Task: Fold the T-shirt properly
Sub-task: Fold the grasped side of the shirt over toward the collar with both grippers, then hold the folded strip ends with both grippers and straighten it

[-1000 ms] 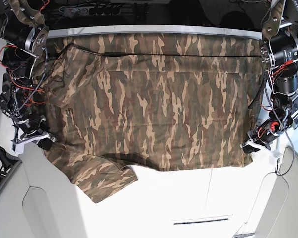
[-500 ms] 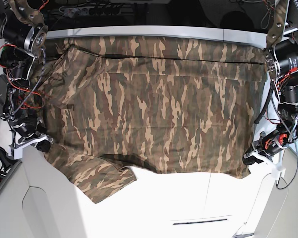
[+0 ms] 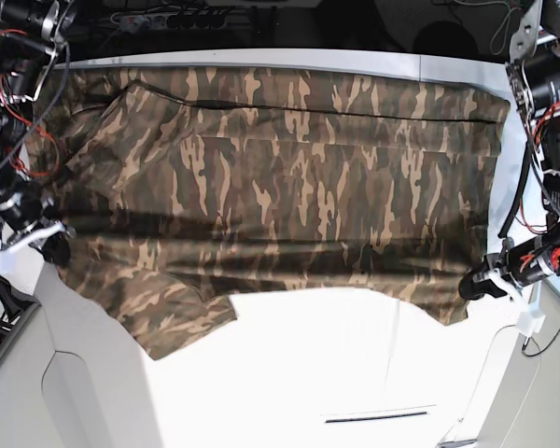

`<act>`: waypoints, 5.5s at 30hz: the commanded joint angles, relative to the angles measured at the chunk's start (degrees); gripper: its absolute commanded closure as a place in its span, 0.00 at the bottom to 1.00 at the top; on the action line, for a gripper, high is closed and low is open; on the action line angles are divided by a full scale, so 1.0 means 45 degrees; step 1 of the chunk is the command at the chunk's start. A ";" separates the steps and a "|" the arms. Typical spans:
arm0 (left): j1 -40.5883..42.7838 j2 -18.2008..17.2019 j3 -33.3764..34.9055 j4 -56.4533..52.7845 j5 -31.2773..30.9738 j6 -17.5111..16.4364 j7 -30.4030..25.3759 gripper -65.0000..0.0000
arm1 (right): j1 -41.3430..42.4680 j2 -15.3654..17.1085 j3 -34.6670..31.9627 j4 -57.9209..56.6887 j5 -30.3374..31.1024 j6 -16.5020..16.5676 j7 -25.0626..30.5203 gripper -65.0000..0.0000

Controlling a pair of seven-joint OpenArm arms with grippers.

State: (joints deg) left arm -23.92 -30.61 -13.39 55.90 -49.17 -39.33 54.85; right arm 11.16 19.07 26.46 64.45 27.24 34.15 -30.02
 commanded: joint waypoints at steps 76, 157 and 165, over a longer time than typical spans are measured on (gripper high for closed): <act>0.3842 -0.0505 -0.0053 0.3759 0.0029 -0.0149 -0.0976 1.00 | 0.2837 -0.1875 -0.1005 -0.2137 0.0291 -0.0053 -0.0918 1.00; 0.9554 0.0238 -0.4124 0.7189 0.1010 0.0180 -0.0617 0.39 | -0.6577 -0.2089 0.1248 0.6324 0.3322 0.0121 -0.3279 1.00; 0.9549 0.0238 -0.4124 0.7164 0.1855 0.0223 -0.0908 0.39 | -0.6577 -0.2089 0.0544 0.4930 0.3371 0.0083 -0.2939 1.00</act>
State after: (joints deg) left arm 19.35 -28.27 -31.46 87.39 -40.34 -38.39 51.79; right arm -18.39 9.06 28.84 86.24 42.68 34.54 -42.83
